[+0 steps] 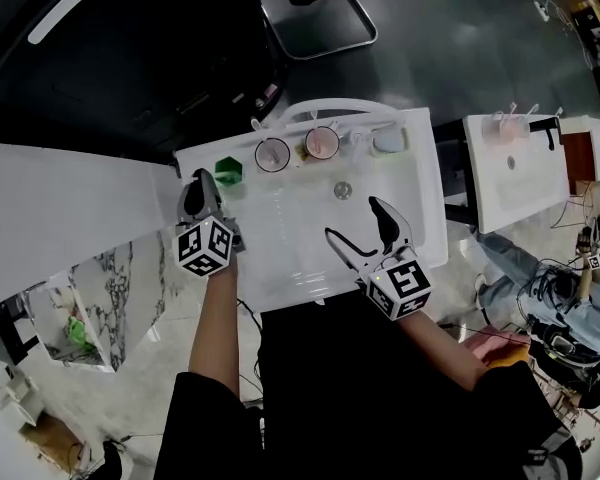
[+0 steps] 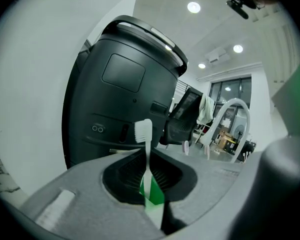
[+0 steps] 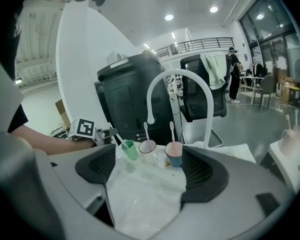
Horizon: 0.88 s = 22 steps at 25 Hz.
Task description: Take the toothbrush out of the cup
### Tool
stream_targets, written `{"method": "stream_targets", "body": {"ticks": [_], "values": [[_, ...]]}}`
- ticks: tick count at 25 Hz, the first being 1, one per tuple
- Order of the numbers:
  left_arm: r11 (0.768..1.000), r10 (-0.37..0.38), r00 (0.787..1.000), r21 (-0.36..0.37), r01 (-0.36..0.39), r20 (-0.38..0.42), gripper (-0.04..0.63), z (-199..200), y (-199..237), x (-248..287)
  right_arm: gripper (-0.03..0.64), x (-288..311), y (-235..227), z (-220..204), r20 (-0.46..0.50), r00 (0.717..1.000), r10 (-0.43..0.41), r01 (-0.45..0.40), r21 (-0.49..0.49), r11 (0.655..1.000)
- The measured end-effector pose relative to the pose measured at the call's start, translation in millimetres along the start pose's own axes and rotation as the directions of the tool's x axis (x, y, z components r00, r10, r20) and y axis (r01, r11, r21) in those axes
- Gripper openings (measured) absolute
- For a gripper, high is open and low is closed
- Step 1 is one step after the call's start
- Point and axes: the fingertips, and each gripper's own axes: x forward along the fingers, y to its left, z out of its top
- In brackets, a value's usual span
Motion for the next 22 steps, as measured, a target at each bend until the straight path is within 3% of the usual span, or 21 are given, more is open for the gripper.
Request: {"method": "stream_targets", "body": {"ticks": [7,14,22], "values": [[1.0,0.008,0.998,0.017,-0.009,0.065,0.035,46,-1,-24,0.411,-10,14,11,0.042,0.999,0.023,-0.022,-0.008,1.0],[0.997,0.016,0.997,0.07,-0.022,0.08,0.035,81,-8,-60,0.41,-12,34,22,0.073,0.994,0.08,-0.077,-0.036,0.996],[0.995,0.02,1.0,0.101,-0.02,0.001,0.035,59,-11,-102,0.41,-12,44,26,0.097,0.987,0.128,-0.123,-0.052,0.991]]}}
